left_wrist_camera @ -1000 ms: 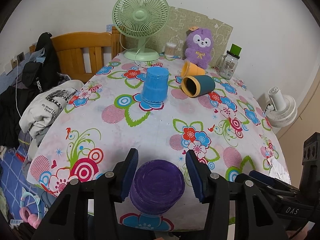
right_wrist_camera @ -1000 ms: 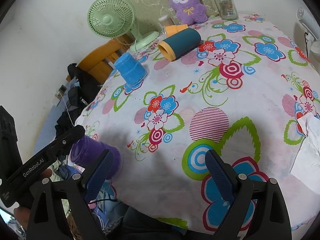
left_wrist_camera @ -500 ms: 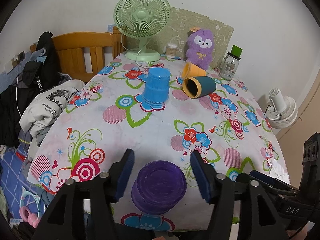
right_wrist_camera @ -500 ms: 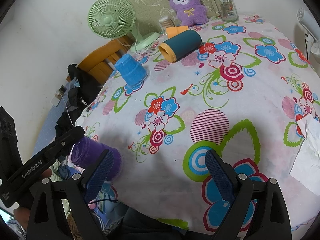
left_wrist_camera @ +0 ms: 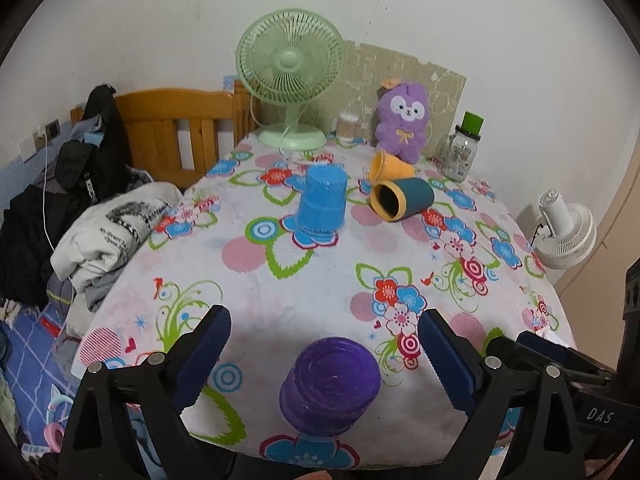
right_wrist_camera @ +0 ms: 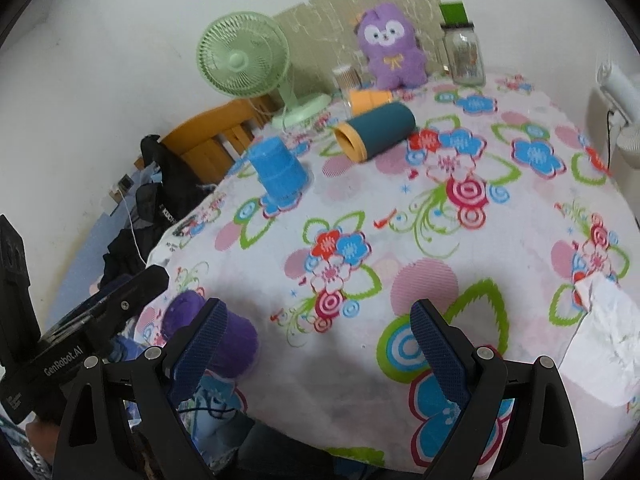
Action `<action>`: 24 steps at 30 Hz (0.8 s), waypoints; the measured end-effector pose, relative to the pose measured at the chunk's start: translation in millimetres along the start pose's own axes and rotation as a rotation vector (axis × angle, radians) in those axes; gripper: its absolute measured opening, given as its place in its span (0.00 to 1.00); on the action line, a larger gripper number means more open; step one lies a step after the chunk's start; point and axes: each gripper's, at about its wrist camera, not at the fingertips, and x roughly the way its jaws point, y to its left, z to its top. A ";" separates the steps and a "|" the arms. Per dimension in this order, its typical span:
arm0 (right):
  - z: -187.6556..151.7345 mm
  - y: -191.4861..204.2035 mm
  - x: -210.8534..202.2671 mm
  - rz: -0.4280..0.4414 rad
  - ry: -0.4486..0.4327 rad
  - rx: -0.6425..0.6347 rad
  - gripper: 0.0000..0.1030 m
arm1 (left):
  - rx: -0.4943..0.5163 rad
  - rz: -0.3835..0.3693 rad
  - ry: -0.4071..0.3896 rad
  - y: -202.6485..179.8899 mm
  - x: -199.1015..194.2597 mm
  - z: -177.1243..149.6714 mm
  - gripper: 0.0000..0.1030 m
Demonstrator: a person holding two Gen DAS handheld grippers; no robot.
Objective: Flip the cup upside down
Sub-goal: 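Lift the left gripper away from the upside-down purple cup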
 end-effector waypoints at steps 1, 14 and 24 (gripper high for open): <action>0.9 2.3 -2.3 0.001 -0.010 -0.006 0.92 | 0.005 0.004 -0.014 -0.2 -3.1 0.6 0.95; 5.7 28.7 -21.7 0.003 -0.089 -0.076 0.95 | 0.024 0.024 -0.095 4.1 -25.2 2.5 0.99; 4.6 34.5 -24.9 0.007 -0.098 -0.088 0.95 | 0.022 0.017 -0.102 4.8 -28.1 1.2 0.99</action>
